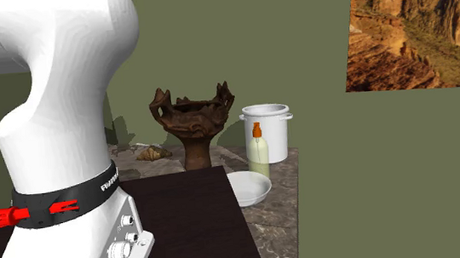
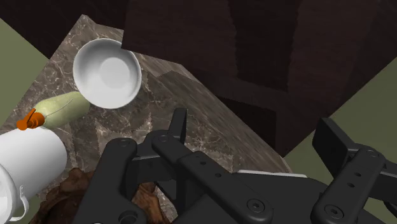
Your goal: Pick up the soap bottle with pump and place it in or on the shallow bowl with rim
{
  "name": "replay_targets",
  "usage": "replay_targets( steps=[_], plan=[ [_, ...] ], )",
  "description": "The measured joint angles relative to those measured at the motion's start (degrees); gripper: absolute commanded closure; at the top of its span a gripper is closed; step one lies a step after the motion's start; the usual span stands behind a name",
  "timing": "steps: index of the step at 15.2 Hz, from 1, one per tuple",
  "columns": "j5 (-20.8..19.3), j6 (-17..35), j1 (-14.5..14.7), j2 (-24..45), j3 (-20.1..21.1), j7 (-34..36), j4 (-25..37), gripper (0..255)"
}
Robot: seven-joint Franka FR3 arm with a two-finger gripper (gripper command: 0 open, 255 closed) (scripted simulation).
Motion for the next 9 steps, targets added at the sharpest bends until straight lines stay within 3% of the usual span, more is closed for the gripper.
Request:
replay_targets(
  steps=[3,9],
  plan=[
    [-1.1,2.3,-0.6,0.8,-1.1,-0.9,-1.3,0],
    [-5.8,12.7,-3.2,5.9,-6.0,-4.3,-5.2,0]
  ],
)
